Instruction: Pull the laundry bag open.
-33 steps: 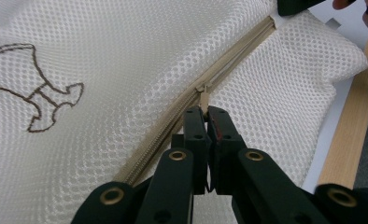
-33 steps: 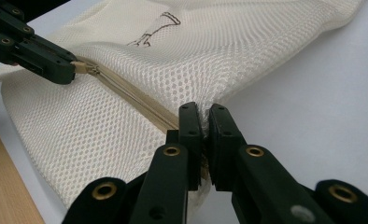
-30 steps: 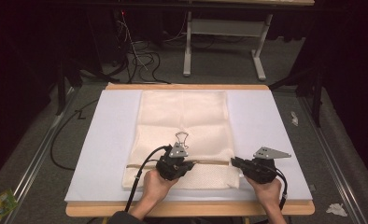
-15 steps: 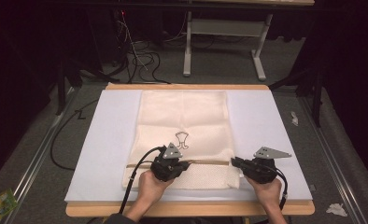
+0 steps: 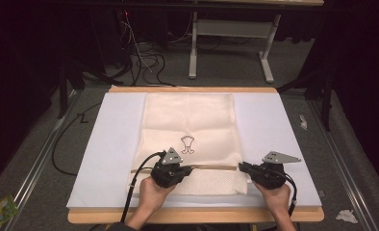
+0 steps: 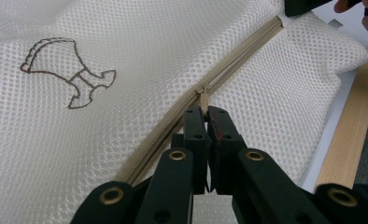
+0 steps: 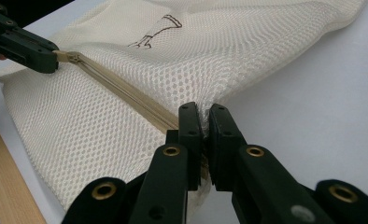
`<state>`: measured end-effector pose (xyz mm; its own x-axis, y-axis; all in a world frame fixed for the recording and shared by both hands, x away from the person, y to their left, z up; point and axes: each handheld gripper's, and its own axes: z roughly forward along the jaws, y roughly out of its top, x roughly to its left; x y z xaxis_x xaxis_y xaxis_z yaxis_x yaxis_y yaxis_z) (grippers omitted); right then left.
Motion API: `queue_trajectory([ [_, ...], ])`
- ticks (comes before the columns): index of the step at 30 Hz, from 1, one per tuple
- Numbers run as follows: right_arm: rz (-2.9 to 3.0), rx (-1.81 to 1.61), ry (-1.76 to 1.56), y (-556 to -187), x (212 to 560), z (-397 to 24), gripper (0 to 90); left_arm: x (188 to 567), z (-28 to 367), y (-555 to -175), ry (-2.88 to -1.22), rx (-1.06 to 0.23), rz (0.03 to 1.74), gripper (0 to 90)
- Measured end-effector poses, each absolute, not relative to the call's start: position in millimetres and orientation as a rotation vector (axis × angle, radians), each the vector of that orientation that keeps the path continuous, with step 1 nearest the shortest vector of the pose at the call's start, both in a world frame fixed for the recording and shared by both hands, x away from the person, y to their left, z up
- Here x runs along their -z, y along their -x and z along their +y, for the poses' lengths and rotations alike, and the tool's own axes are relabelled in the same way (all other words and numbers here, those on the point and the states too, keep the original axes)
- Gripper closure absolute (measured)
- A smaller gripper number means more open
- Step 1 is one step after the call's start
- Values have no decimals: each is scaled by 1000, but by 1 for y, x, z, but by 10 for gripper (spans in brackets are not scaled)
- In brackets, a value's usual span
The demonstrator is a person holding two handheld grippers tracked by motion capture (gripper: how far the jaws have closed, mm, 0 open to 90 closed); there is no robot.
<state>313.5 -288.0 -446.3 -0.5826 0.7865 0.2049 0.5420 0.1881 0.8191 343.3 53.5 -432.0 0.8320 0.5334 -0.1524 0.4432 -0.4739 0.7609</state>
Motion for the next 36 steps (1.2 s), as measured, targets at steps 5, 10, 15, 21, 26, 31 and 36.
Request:
queue_trajectory([
  [5,2198,-1349,-1273,-313,447,-288,864,432,58,-343,-2145,-142,724,875],
  [10,2205,-1342,-1278,-313,448,-288,864,433,65,-343,-2137,-136,738,874],
  [15,2203,-1346,-1274,-313,448,-289,863,431,68,-344,-2110,-98,743,874],
  [21,2202,-1357,-1268,-313,448,-287,864,430,71,-343,-2103,-102,742,874],
  [26,2206,-1354,-1263,-313,448,-287,864,431,71,-343,-2099,-98,741,874],
  [31,2203,-1348,-1271,-312,449,-287,864,429,80,-343,-2088,-104,759,874],
  [36,2209,-1343,-1263,-312,448,-286,864,431,82,-341,-2095,-113,762,874],
])
